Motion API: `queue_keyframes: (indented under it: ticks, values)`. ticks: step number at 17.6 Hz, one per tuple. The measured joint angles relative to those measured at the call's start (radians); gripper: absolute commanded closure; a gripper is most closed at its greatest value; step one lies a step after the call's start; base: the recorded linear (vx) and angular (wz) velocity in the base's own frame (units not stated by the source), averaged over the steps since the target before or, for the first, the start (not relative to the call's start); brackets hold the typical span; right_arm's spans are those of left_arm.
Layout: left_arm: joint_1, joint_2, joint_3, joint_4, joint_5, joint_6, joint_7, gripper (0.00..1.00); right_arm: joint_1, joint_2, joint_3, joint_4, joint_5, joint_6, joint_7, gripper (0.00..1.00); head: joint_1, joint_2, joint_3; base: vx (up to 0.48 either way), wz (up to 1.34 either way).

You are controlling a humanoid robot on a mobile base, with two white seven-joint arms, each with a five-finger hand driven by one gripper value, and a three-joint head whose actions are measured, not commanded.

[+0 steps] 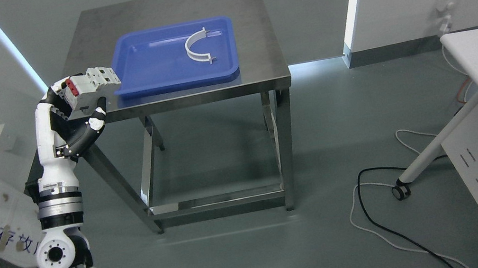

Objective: Place circuit breaker on shelf
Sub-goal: 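Hold the breaker raised in the left hand while turning to the shelf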

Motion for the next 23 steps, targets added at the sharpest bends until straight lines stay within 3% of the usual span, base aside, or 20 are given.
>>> queue_keyframes:
  ticks: [5,12,18,23]
  values:
    - [0.016,-0.002,0.013,-0.050,0.009,0.001,-0.003,0.81,0.000,0.000,0.000,0.000,0.000,0.001,-0.001,0.00,0.0000,0.000,0.000,-0.449,0.78]
    - [0.010,-0.004,0.023,-0.105,0.012,-0.009,-0.001,0.81,-0.001,0.000,0.000,0.000,0.000,0.001,-0.001,0.00,0.0000,0.000,0.000,-0.228,1.70]
    - [-0.036,-0.005,0.025,-0.133,0.012,0.023,-0.005,0.81,-0.001,0.000,0.000,0.000,0.000,0.001,-0.004,0.00,0.0000,0.000,0.000,0.027,1.37]
    - [-0.115,0.000,0.014,-0.117,-0.037,0.115,-0.114,0.82,-0.001,0.000,0.000,0.000,0.000,0.000,-0.005,0.00,0.0000,-0.001,0.000,0.166,0.54]
